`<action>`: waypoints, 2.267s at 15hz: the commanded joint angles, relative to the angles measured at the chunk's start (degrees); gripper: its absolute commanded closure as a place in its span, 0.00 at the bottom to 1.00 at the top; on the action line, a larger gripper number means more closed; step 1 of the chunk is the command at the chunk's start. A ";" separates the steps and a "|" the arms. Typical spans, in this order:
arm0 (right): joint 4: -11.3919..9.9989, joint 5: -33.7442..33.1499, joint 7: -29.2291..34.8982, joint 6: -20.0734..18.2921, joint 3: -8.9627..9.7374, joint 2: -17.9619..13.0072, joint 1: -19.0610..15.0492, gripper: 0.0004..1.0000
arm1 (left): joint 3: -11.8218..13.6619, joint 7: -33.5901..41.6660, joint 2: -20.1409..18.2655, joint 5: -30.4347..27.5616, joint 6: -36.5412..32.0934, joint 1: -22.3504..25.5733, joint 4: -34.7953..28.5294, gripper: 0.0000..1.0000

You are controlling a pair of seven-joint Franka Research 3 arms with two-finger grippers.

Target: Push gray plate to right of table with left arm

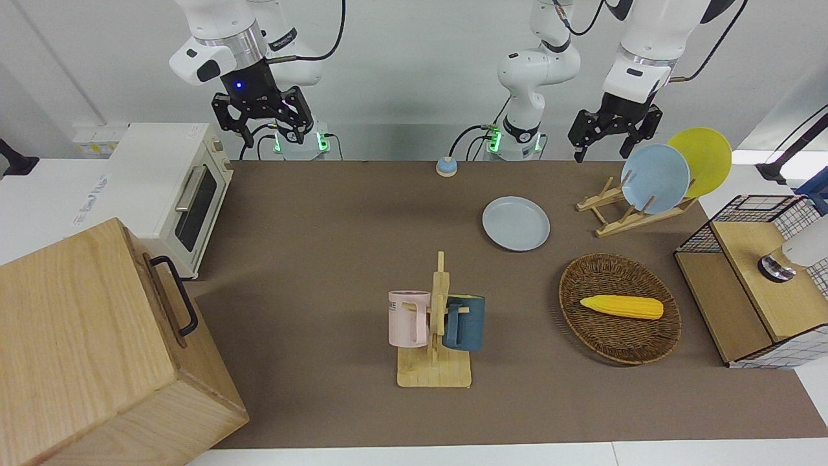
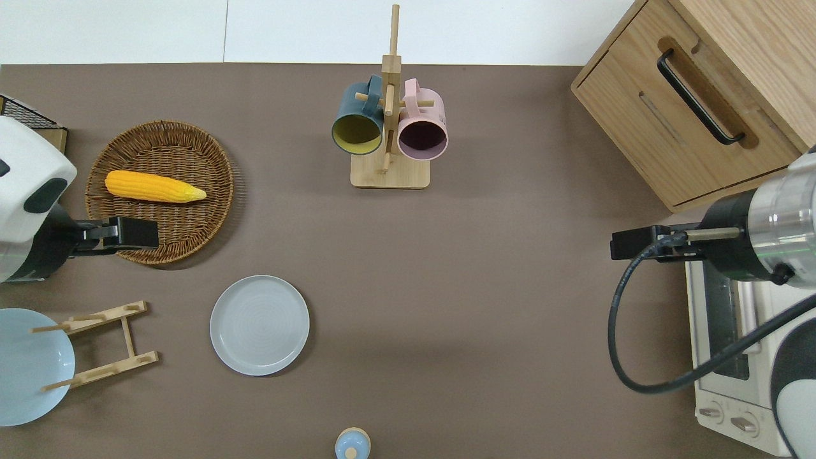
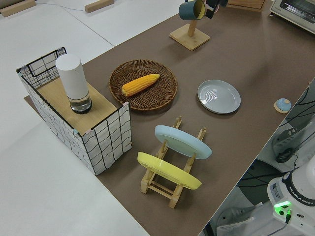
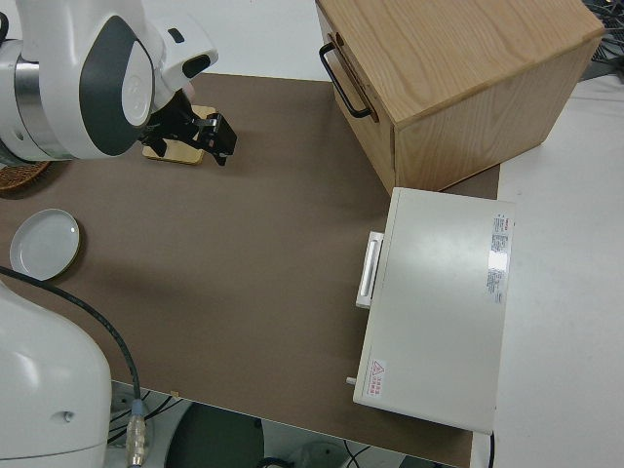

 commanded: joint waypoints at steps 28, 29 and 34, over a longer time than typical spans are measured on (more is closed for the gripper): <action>0.81 0.92 0.12 -0.31 0.23 0.36 -0.37 0.00 | 10.39 0.44 -4.51 -4.41 -1.35 -2.62 -5.66 0.02; 0.81 0.92 0.12 -0.31 0.23 0.36 -0.37 0.00 | 11.09 0.44 -4.51 -4.68 -1.08 -2.89 -6.27 0.02; 0.81 0.92 0.12 -0.31 0.23 0.36 -0.37 0.00 | 11.01 1.40 -3.46 -4.16 1.19 -3.33 -11.54 0.02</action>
